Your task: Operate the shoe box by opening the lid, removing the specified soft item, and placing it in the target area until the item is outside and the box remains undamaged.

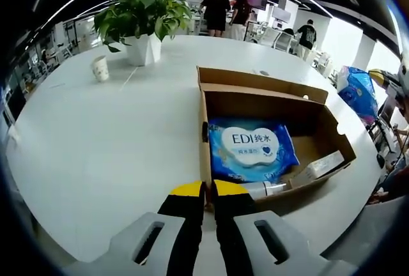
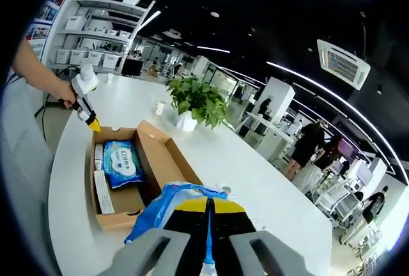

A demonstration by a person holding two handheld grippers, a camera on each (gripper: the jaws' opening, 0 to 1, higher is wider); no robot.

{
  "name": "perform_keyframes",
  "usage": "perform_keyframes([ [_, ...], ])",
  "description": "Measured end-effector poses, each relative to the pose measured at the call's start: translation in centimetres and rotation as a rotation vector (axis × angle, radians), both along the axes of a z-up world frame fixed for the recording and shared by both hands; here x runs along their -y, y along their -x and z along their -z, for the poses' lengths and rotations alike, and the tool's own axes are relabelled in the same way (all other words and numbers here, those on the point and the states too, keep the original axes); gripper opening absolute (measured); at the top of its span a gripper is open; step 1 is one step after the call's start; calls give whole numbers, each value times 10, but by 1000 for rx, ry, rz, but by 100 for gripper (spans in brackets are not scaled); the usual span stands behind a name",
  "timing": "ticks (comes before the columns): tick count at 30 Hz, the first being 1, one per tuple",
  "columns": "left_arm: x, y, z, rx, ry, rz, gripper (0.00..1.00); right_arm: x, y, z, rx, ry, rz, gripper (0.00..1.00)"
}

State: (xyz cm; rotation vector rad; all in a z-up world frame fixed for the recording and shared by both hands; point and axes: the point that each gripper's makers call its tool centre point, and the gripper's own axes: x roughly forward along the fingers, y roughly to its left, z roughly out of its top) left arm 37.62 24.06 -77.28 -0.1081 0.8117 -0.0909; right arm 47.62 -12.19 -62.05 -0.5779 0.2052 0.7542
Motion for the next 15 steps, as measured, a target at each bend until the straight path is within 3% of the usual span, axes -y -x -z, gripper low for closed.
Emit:
perform_keyframes([
  [15,0,0,1,0,1,-4,3,36,4,11,-12,19,47,0],
])
